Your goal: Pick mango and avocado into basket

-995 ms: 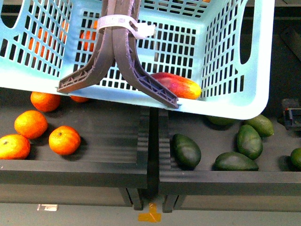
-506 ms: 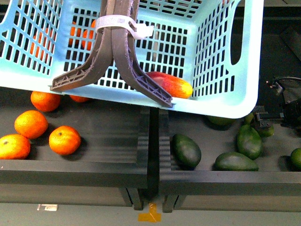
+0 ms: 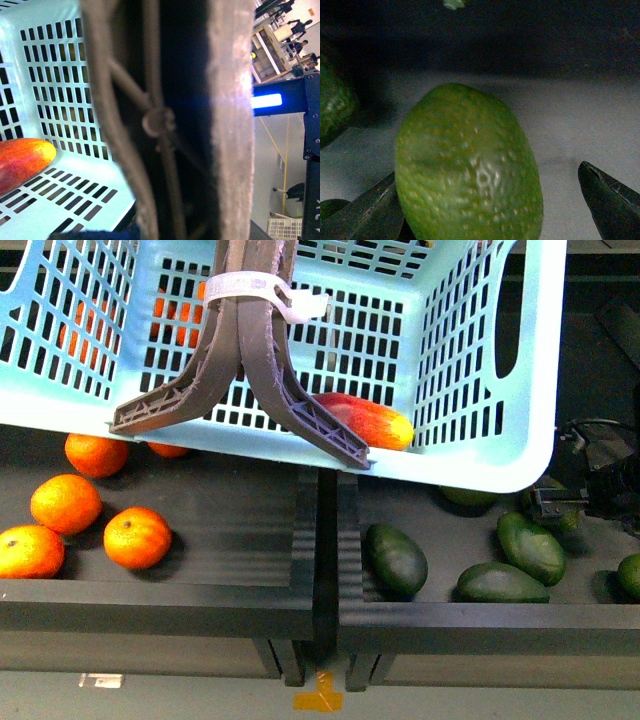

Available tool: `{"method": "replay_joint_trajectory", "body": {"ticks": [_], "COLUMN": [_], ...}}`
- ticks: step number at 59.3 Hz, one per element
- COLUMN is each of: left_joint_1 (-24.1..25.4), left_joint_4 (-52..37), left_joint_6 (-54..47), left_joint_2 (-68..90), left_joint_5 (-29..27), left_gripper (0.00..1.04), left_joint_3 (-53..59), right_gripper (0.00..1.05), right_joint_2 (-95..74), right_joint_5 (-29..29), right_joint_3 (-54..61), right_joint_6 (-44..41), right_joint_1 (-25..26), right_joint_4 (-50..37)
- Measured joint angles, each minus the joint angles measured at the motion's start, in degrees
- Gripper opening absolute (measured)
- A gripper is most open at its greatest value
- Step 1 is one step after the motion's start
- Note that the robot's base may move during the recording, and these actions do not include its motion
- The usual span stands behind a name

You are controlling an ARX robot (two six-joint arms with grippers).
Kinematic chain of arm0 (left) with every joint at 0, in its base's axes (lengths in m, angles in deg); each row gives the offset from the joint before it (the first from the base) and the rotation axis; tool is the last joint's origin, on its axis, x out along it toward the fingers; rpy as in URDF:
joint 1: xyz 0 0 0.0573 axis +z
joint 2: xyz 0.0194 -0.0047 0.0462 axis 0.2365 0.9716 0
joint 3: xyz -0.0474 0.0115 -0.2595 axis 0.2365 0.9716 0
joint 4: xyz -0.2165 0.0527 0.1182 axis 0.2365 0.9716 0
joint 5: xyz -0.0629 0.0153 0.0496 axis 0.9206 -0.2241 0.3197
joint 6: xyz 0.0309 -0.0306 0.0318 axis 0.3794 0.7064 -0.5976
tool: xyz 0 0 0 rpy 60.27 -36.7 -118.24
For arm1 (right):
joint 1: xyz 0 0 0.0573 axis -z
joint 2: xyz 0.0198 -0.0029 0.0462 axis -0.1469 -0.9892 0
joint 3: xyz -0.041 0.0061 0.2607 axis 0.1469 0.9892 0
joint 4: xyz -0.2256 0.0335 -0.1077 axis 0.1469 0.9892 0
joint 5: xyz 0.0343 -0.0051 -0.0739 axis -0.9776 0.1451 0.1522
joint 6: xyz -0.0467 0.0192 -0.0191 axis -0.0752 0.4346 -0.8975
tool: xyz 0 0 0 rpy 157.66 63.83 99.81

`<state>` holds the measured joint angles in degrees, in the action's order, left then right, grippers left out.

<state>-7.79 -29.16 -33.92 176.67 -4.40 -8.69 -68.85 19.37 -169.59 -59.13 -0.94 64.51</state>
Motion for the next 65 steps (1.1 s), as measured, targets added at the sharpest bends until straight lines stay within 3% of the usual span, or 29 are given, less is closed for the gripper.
{"method": "replay_joint_trajectory", "body": {"ticks": [7, 26, 45, 57, 65], "left_joint_1": [0.0, 0.0, 0.0, 0.0, 0.0], "left_joint_4": [0.0, 0.0, 0.0, 0.0, 0.0], "left_joint_6": [0.0, 0.0, 0.0, 0.0, 0.0], "left_joint_2": [0.0, 0.0, 0.0, 0.0, 0.0], "left_joint_5": [0.0, 0.1, 0.0, 0.0, 0.1], "left_gripper": [0.12, 0.12, 0.12, 0.12, 0.12], "left_joint_3": [0.0, 0.0, 0.0, 0.0, 0.0], "right_gripper": [0.96, 0.56, 0.54, 0.54, 0.54], "right_joint_2": [-0.3, 0.2, 10.6, 29.2, 45.8], "right_joint_5": [0.3, -0.2, -0.2, -3.1, -6.8], "right_joint_3": [-0.8, -0.5, 7.5, 16.5, 21.6], "right_joint_6": [0.4, 1.3, 10.8, 22.3, 30.5], "right_joint_1": [-1.0, -2.2, -0.2, 1.8, 0.5], "right_joint_4": [-0.7, -0.2, -6.6, -10.2, -8.4]}}
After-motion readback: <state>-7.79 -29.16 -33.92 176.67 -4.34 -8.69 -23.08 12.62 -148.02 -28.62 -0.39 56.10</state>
